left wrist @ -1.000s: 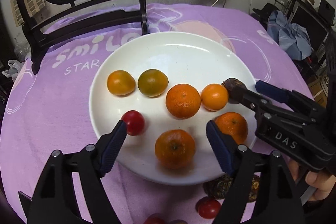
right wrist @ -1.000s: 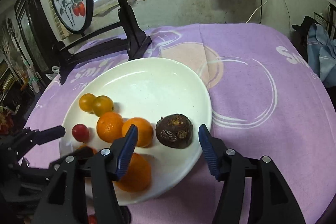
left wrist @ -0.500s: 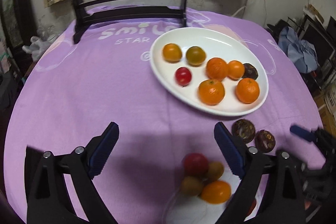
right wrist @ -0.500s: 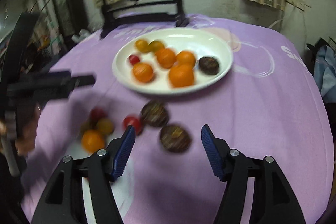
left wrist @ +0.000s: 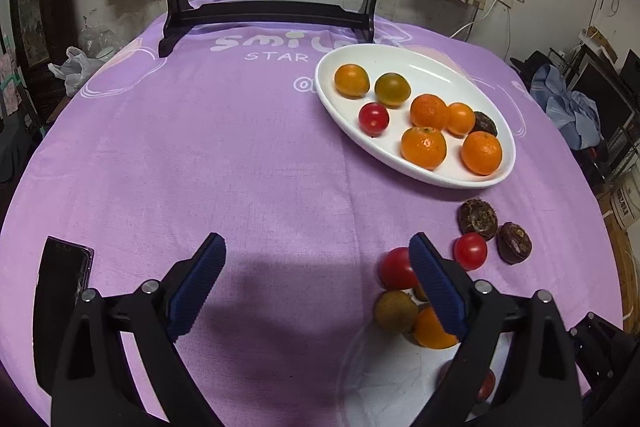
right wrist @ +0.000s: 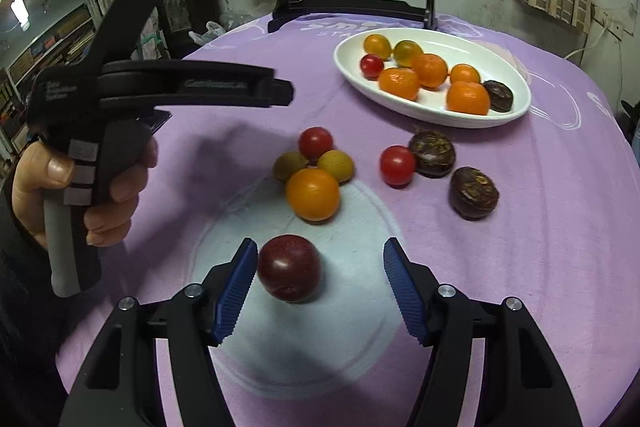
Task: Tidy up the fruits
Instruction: 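Withdraw the right tool and grasp a dark red plum with it, then grasp an orange tangerine with the left tool while the right holds the plum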
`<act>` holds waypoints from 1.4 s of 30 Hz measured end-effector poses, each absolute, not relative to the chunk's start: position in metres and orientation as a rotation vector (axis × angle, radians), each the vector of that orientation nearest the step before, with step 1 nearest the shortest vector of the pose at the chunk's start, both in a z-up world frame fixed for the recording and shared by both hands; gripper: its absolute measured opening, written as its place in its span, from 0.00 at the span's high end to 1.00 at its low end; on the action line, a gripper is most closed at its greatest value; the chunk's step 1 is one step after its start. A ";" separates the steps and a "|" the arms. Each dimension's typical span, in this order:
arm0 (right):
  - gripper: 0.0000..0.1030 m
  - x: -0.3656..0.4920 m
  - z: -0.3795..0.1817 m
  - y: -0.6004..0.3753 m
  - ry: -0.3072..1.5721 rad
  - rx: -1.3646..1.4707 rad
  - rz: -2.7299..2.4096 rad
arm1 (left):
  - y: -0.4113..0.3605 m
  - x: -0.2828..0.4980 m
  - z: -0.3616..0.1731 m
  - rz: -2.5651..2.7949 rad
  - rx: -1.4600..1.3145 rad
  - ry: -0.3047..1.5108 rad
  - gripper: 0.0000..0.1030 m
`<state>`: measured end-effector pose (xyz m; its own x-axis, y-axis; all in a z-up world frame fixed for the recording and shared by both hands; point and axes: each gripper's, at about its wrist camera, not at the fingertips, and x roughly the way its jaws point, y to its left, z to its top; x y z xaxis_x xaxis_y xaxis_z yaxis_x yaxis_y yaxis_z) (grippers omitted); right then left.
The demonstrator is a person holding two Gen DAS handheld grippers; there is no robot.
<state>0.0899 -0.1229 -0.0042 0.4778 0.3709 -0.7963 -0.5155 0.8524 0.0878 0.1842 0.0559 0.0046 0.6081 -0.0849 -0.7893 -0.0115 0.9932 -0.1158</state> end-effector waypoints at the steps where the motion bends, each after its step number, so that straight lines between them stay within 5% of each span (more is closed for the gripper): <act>1: 0.36 0.089 -0.006 -0.120 0.929 -0.180 0.549 | 0.056 0.184 0.005 -0.047 -0.112 0.916 0.12; 6: 0.39 0.085 -0.018 -0.105 0.960 -0.221 0.560 | 0.055 0.182 0.005 -0.066 -0.111 0.917 0.12; 8: 0.63 0.083 -0.024 -0.100 0.966 -0.266 0.543 | 0.054 0.182 0.004 -0.071 -0.111 0.918 0.12; 38: 0.63 0.115 -0.018 -0.197 0.921 -0.024 0.252 | -0.017 0.134 -0.026 -0.177 0.047 1.030 0.12; 42: 0.63 0.111 -0.015 -0.193 0.913 -0.029 0.265 | -0.016 0.134 -0.036 -0.207 -0.018 1.092 0.20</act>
<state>0.1109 -0.1933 -0.0149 0.5815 0.2143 -0.7848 -0.2391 0.9671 0.0870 0.1336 -0.0163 -0.0355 0.4438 -0.1754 -0.8788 0.1579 0.9806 -0.1160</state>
